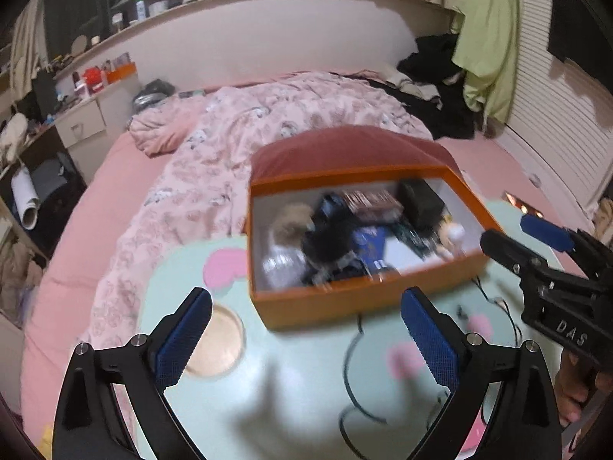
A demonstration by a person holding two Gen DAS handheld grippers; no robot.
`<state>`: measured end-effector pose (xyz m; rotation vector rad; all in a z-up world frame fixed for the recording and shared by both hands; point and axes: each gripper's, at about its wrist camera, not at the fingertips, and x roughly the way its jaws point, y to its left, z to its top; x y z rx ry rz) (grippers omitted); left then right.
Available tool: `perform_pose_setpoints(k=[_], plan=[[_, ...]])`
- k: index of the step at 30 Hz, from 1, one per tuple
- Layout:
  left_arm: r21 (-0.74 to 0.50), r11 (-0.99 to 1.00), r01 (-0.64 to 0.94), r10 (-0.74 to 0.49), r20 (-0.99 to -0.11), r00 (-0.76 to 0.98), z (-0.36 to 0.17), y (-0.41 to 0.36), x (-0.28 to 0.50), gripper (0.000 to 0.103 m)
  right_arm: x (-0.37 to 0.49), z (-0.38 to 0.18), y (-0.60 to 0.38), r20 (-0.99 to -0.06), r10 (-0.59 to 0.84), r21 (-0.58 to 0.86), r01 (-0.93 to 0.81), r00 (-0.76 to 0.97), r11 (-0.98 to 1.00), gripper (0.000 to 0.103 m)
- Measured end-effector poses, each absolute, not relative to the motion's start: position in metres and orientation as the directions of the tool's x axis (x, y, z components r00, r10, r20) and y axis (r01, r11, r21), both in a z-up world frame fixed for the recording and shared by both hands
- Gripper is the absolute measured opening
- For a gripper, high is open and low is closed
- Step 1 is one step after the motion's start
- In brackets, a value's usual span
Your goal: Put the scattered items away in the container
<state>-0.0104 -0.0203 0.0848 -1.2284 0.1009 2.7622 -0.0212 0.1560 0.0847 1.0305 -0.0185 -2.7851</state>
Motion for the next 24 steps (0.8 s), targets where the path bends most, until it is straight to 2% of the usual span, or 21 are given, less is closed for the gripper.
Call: perform_pose_setpoints(k=[3,5,8,11,14,20,24], plan=[[-0.002,-0.992,-0.127,0.084,-0.759,-0.646,0.065,-0.015,0.009,0.102,-0.002,0.077,0.159,-0.658,-0.176,0.085,0.16,-0.732,-0.983,0.072],[-0.032,-0.991,-0.128,0.104,-0.785,-0.61,0.044,-0.012,0.016,0.102,0.007,0.064,0.16,-0.69,-0.17,0.077,0.161,-0.703,-0.984,0.076],[-0.064,-0.99,-0.124,0.122,-0.83,-0.545,0.014,-0.006,0.017,0.102,0.015,0.038,0.165,-0.748,-0.145,0.067,0.144,-0.648,-0.987,0.076],[-0.005,-0.995,-0.102,0.062,-0.83,-0.554,0.005,0.004,0.021,0.102,0.016,0.018,0.168,-0.796,-0.139,0.072,0.136,-0.589,-0.988,0.076],[0.004,-0.993,-0.12,0.063,-0.835,-0.547,0.003,0.009,0.021,0.103,0.02,0.009,0.172,-0.807,-0.123,0.068,0.116,-0.578,-0.991,0.077],[-0.001,-0.996,-0.094,0.054,-0.826,-0.561,0.0,0.006,0.023,0.103,0.016,0.0,0.173,-0.826,-0.031,-0.005,0.063,-0.562,-0.998,0.102],[-0.001,-0.997,-0.078,0.046,-0.816,-0.577,-0.001,0.007,0.023,0.103,0.016,0.001,0.179,-0.828,-0.022,-0.004,0.045,-0.56,-0.999,0.103]])
